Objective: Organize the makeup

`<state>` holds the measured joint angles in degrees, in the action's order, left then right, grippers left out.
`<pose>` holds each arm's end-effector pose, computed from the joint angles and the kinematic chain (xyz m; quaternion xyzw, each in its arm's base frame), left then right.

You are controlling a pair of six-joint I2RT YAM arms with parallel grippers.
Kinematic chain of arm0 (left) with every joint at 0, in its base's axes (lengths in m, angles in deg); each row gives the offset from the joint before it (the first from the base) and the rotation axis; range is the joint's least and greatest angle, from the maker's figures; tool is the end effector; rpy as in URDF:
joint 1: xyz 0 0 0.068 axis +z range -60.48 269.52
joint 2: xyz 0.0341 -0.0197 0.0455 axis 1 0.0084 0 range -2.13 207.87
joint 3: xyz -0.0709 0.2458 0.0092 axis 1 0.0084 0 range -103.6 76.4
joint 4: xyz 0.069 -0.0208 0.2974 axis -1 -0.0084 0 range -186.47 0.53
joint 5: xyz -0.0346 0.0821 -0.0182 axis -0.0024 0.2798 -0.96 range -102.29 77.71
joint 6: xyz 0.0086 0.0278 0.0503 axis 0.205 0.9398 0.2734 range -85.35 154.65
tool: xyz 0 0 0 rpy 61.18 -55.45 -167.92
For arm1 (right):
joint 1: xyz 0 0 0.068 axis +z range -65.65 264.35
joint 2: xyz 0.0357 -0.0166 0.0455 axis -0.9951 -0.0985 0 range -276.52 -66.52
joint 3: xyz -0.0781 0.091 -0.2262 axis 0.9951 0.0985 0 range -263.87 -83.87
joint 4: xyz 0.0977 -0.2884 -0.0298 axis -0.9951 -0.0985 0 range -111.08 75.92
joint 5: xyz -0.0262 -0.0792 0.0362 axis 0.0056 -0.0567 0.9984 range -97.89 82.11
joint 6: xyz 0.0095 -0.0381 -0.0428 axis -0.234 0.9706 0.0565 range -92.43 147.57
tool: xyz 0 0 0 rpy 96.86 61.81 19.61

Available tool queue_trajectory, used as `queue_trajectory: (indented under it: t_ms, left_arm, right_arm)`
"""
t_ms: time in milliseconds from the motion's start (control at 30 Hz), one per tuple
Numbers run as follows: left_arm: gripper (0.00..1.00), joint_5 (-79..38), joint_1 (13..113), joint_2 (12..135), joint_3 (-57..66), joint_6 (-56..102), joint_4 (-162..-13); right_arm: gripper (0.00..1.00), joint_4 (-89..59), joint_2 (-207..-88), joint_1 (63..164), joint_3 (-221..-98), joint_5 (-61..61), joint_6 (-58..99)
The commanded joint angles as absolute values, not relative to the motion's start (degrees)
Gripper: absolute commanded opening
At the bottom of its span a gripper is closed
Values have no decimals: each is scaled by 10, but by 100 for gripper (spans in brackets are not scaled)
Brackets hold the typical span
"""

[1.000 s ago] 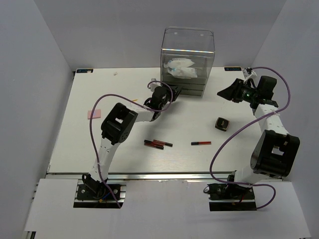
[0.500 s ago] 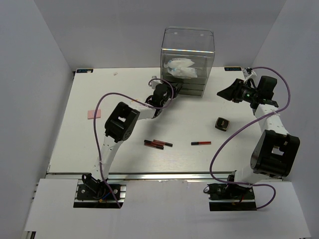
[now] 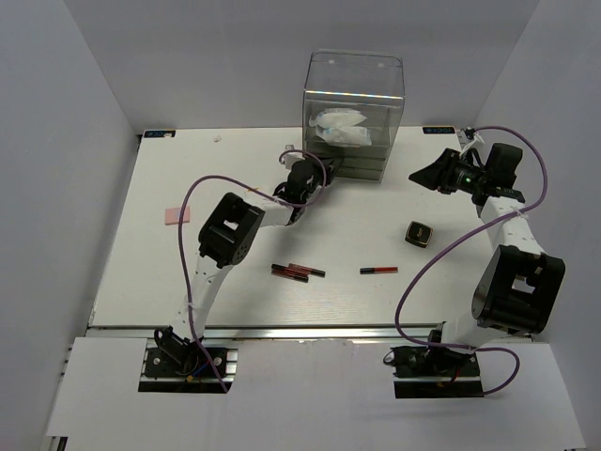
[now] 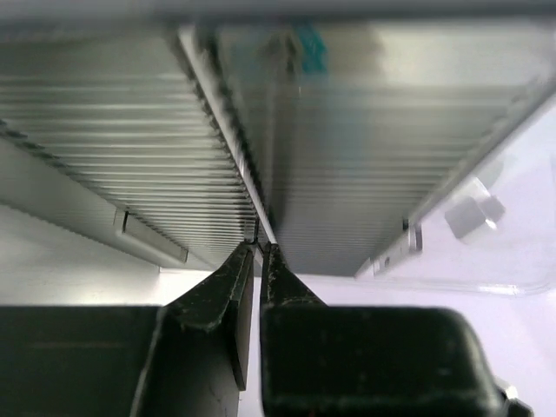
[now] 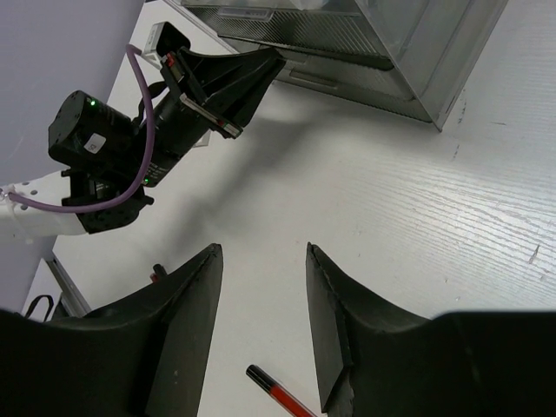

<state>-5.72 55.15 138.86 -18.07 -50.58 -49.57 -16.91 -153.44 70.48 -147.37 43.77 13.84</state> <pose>0.4738 -0.3183 0.0848 -0.3545 0.6568 -0.5525 0.3710 0.3847 -0.0613 0.2546 -0.0412 0.7972 0.3694 0.4758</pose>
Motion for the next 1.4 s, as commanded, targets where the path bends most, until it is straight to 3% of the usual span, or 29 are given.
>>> queue_trajectory:
  t_ms: [0,333,467,600,633,667,800,833,933,967,1167,1367]
  left_arm:
    - [6,-55,559,1344,-124,-496,-476]
    - [5,-75,534,1214,93,-502,-376]
    - [6,-75,527,1202,116,-506,-367]
    - [26,-81,527,1198,115,-507,-375]
    - [43,-81,527,1194,113,-503,-381]
    - [49,-82,527,1184,113,-496,-394]
    - [70,-93,527,1140,137,-487,-422]
    - [79,-103,527,1127,145,-483,-428]
    - [86,-113,526,1058,178,-447,-488]
    - [98,-114,526,1038,184,-414,-541]
    - [98,-47,529,875,197,-251,-821]
    - [98,-29,599,736,265,-240,-928]
  right_arm:
    - [49,-149,-1512,703,-1473,456,154]
    - [51,-168,-1512,702,-1464,463,175]
    - [55,-188,-1512,706,-1464,473,202]
    - [62,-253,-1516,722,-1481,505,293]
    - [66,-311,-1518,728,-1487,513,329]
    - [69,-355,-1522,747,-1506,525,375]
    - [82,-604,-1537,822,-1544,486,727]
    - [89,-641,-1539,840,-1542,471,775]
    - [89,-700,-1524,909,-1495,403,871]
    - [89,-686,-1501,935,-1475,366,873]
    - [89,-554,-1455,1020,-1356,230,880]
    - [84,-512,-1461,1047,-1305,155,912]
